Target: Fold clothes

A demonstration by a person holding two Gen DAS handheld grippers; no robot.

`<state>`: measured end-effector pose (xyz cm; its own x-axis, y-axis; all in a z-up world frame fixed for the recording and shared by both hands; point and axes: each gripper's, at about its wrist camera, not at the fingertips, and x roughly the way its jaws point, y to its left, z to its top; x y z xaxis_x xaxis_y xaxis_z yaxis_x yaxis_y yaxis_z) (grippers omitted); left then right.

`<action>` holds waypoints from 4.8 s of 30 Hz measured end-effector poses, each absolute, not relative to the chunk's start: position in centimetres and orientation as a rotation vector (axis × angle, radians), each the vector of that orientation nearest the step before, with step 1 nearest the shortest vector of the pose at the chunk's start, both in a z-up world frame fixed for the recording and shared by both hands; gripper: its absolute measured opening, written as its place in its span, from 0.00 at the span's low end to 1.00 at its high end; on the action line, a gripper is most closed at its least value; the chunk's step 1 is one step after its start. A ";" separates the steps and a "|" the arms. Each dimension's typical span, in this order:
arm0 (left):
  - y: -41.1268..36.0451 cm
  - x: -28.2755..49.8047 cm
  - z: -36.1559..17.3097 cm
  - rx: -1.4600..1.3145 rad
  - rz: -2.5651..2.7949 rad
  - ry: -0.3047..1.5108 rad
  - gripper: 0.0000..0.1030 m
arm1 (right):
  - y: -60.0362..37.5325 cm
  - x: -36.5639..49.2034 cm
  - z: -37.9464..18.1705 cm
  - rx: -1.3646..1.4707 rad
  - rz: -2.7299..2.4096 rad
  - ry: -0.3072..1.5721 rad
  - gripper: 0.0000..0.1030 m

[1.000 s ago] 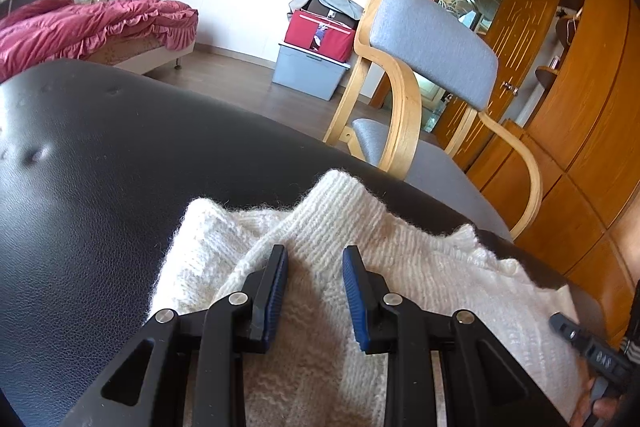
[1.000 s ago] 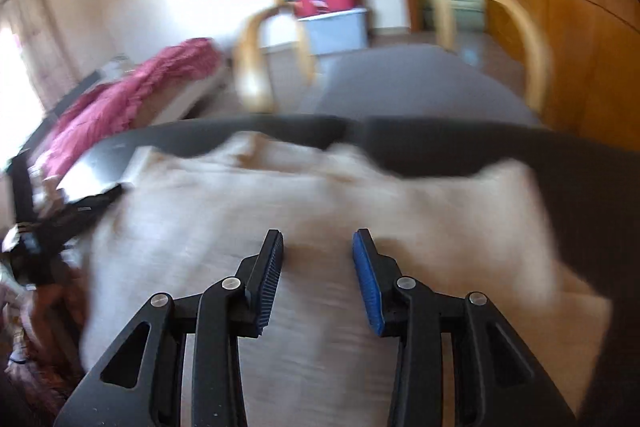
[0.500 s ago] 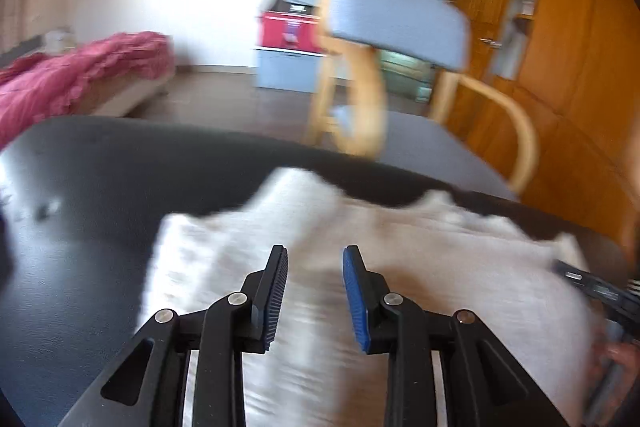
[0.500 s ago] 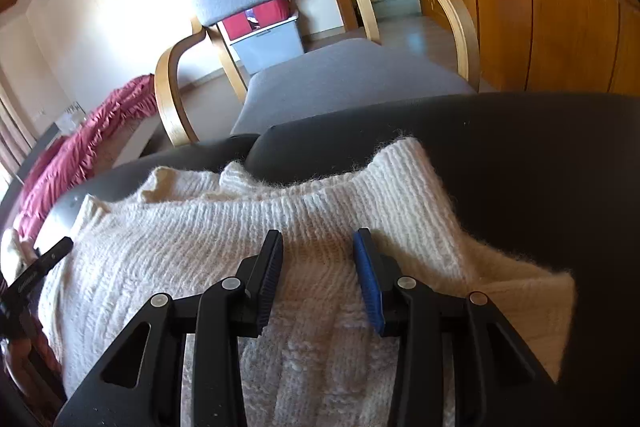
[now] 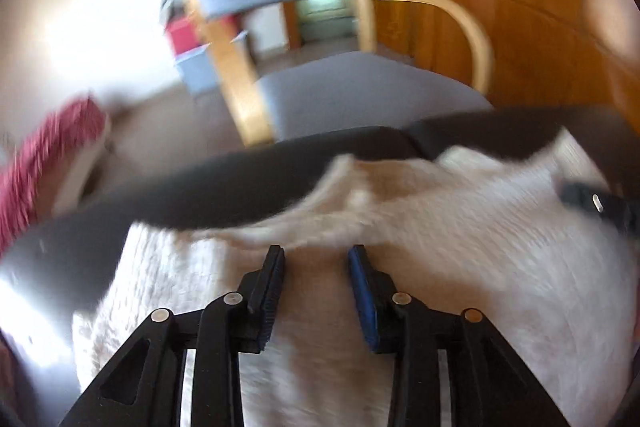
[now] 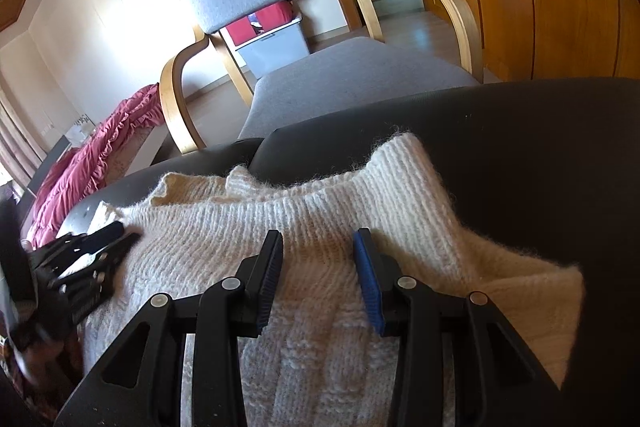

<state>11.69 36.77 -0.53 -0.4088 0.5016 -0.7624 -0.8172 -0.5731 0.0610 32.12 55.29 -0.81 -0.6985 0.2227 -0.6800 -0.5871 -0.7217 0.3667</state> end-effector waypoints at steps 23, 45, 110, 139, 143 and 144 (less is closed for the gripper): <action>32.9 8.1 -1.4 -0.896 2.276 0.482 0.34 | 51.0 30.4 0.8 -1.007 2.529 0.498 0.39; 26.2 8.3 -1.2 -0.881 2.230 0.431 0.36 | 53.5 31.0 -0.6 -0.931 2.506 0.701 0.44; 9.4 9.9 -2.4 -1.087 1.954 0.175 0.46 | 47.7 48.1 -0.8 -0.901 2.384 0.822 0.31; 6.0 15.9 2.3 -0.955 1.946 0.381 0.12 | 46.6 51.6 0.5 -0.832 2.423 0.858 0.14; 8.0 15.8 5.2 -0.855 2.039 0.346 0.18 | 46.7 51.0 3.4 -0.727 2.454 0.748 0.14; 9.2 16.0 5.4 -0.840 2.028 0.361 0.18 | 46.4 50.0 3.7 -0.750 2.463 0.708 0.14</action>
<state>16.03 9.19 5.40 -0.3786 0.6252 -0.6825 -0.8225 -0.5654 -0.0616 49.96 46.38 3.74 -0.7415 0.2781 -0.6106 -0.5600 -0.7578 0.3349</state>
